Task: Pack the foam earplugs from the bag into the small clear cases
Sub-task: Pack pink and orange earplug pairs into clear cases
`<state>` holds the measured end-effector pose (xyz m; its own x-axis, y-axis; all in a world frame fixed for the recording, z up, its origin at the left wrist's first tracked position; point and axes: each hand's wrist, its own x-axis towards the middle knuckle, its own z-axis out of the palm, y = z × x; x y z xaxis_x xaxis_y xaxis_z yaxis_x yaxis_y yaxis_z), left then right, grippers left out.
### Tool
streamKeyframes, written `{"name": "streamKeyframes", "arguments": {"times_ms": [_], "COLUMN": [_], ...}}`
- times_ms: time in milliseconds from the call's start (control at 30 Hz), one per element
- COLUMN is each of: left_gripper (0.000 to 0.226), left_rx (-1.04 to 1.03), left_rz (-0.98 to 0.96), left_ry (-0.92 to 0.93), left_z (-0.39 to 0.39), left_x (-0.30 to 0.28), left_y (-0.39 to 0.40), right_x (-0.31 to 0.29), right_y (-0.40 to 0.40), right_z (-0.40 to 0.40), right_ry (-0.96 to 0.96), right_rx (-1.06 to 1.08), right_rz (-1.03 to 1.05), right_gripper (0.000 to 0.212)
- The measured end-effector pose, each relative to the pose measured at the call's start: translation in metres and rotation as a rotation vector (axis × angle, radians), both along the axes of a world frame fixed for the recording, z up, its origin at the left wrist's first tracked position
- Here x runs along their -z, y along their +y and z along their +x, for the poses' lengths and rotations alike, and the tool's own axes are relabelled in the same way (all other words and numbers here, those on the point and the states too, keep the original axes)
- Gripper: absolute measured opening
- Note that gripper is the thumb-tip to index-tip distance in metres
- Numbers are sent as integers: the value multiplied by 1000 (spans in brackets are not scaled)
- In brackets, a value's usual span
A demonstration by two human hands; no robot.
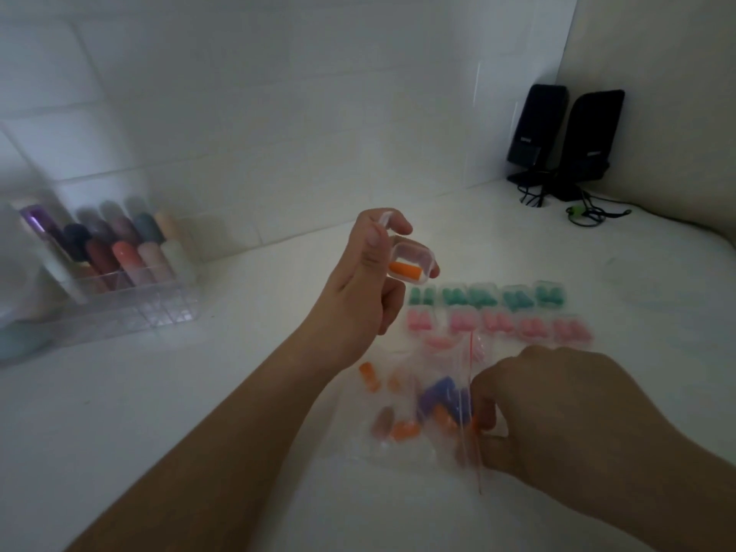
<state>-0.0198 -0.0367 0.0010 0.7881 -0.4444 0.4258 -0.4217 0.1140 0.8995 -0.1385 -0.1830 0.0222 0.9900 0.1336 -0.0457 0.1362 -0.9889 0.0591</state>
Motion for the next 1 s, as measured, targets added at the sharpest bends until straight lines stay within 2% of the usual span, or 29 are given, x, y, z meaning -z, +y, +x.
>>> {"name": "streamKeyframes", "arguments": {"times_ms": [100, 200, 233, 333, 367, 467, 567, 633, 700, 767, 800, 833, 900, 1000], "left_gripper": [50, 62, 65, 66, 64, 52, 25, 28, 27, 56, 62, 57, 24, 37], "left_rx": [13, 36, 46, 95, 119, 184, 222, 250, 145, 59, 65, 63, 144, 314], "left_rz": [21, 48, 43, 35, 32, 48, 89, 66, 124, 223, 226, 220, 129, 15], "left_ry": [-5, -34, -37, -29, -34, -29, 47, 11, 47, 146, 173, 161, 146, 121], "left_z": [-1, 0, 0, -2, -3, -7, -3, -6, -6, -4, -1, -1, -3, -9], "left_x": [0, 1, 1, 2, 3, 5, 8, 8, 9, 8, 10, 10, 10, 10], "left_y": [1, 1, 2, 3, 2, -4, -11, -12, -17, -18, -17, -18, -18, -12], "right_x": [3, 0, -2, -17, -21, -23, -11, -7, -4, -2, -2, -1, -1, -2], "right_y": [-1, -14, -23, -51, -55, -48, -30, -23, -21, -22, -22, -22, -22, -25], "right_z": [0, 0, 1, 4, 6, 8, 14, 16, 18, 20, 20, 21, 21, 21], "right_ry": [-35, -87, -100, -121, -176, -474, -594, -584, -570, -563, -563, -556, -536, -524], "right_rx": [7, -11, -8, -67, -101, -133, -115, -107, -101, -110, -111, -108, -110, -110], "right_rz": [-16, 49, 118, 498, 587, 862, 781, 746, 746, 736, 729, 725, 711, 707], "right_gripper": [31, 29, 26, 9, 6, 13, 17, 27, 31, 32, 33, 34, 37, 41]}}
